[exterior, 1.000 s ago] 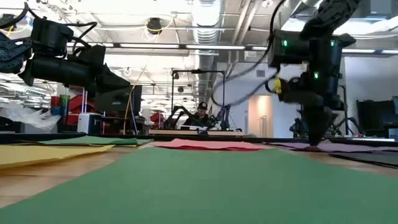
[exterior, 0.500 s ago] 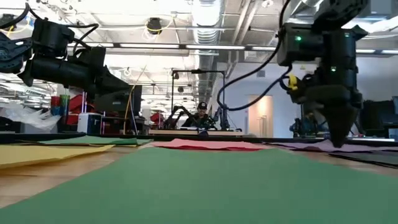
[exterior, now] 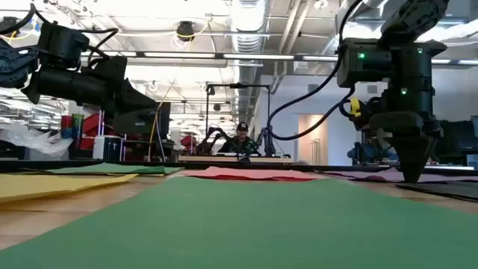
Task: Organize paper
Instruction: Adjust the stacked purple paper
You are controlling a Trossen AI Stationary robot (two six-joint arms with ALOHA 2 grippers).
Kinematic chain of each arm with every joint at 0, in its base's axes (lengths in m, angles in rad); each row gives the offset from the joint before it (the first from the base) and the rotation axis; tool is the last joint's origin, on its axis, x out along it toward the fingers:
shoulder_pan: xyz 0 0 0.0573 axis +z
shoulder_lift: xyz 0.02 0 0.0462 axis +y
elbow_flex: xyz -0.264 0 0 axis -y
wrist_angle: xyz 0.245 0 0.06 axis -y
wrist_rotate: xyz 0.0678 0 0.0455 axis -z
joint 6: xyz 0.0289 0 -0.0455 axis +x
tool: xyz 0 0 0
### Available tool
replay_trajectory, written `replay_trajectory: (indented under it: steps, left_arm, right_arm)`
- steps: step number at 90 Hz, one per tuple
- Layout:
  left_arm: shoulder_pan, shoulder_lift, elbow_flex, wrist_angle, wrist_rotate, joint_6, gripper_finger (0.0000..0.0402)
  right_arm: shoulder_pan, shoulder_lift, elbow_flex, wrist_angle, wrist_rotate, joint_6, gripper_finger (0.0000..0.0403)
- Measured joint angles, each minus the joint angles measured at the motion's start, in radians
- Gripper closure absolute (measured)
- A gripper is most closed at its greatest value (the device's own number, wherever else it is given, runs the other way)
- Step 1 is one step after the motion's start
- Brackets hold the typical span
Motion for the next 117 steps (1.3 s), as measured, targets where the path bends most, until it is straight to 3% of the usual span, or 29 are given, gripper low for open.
replay_trajectory:
  steps: [62,87,117]
  left_arm:
    - [0.000,0.000,0.021,-0.048,-0.008,0.003,0.0401]
    - [0.000,0.000,0.023,-0.074,-0.009,0.028,0.0401]
    - [-0.010,0.000,0.024,-0.168,0.007,0.066,0.0402]
  right_arm:
    - [-0.002,0.004,-0.002,0.094,0.164,0.059,0.0403]
    - [0.016,0.004,-0.001,0.114,0.124,0.040,0.0403]
    - [0.126,0.003,0.000,0.110,0.088,0.028,0.0403]
